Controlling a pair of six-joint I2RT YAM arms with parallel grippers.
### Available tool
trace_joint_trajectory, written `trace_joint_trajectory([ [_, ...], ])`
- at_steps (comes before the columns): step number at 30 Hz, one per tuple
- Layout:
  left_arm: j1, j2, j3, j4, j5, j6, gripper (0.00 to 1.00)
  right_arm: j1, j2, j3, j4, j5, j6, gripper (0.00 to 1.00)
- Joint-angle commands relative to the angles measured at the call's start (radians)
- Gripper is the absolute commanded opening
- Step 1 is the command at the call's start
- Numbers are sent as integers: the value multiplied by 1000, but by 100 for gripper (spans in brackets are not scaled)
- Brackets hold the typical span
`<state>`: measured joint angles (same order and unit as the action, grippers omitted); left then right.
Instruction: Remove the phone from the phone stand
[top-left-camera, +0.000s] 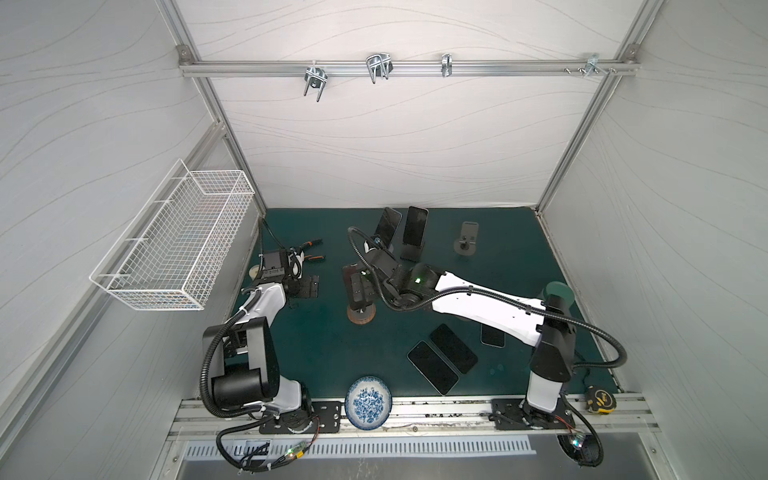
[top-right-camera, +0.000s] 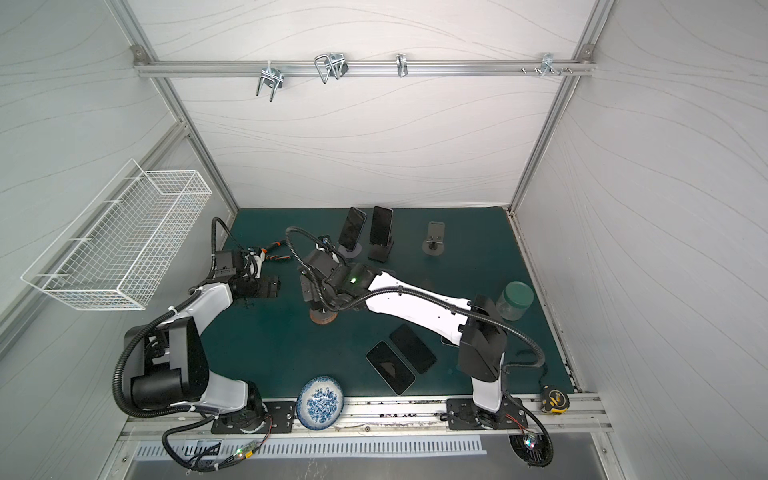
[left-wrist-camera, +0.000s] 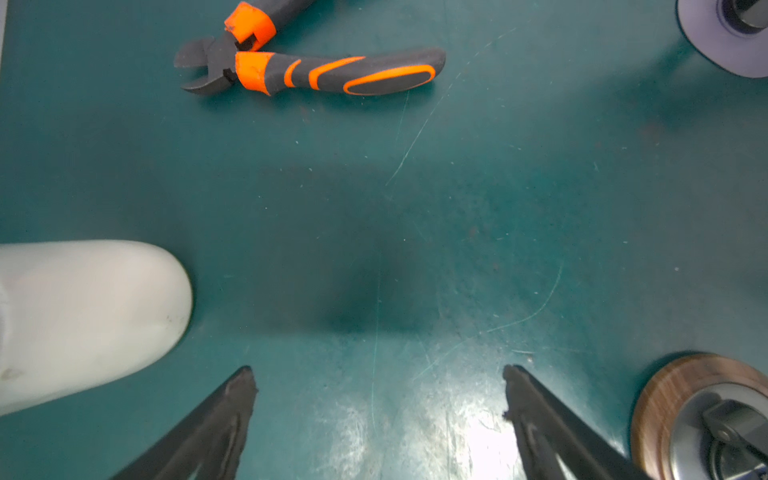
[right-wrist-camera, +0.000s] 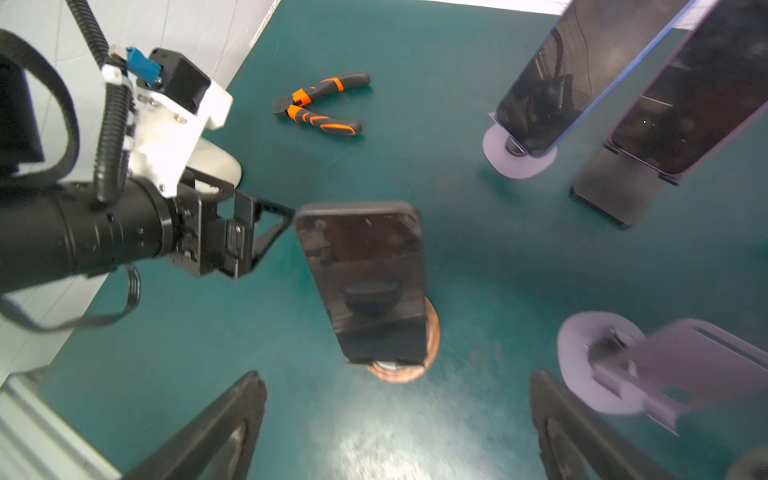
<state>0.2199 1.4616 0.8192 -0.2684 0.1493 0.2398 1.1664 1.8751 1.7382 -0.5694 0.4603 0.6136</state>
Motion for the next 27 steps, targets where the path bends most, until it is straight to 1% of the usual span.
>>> trace_joint_trajectory([
  [1, -2, -8, 28, 9, 9, 19, 95, 7, 63, 72, 1, 59, 21, 99],
  [4, -1, -2, 32, 4, 11, 18, 95, 8, 130, 153, -19, 54, 21, 99],
  [9, -1, -11, 25, 10, 10, 23, 95, 7, 220, 226, -35, 95, 14, 99],
  [13, -1, -7, 28, 9, 8, 15, 95, 7, 288, 307, -86, 93, 13, 99],
  [19, -1, 0, 35, 3, 11, 17, 95, -2, 344, 335, -100, 97, 12, 99],
  [27, -1, -3, 32, 7, 9, 14, 95, -4, 384, 362, -125, 130, 41, 90],
])
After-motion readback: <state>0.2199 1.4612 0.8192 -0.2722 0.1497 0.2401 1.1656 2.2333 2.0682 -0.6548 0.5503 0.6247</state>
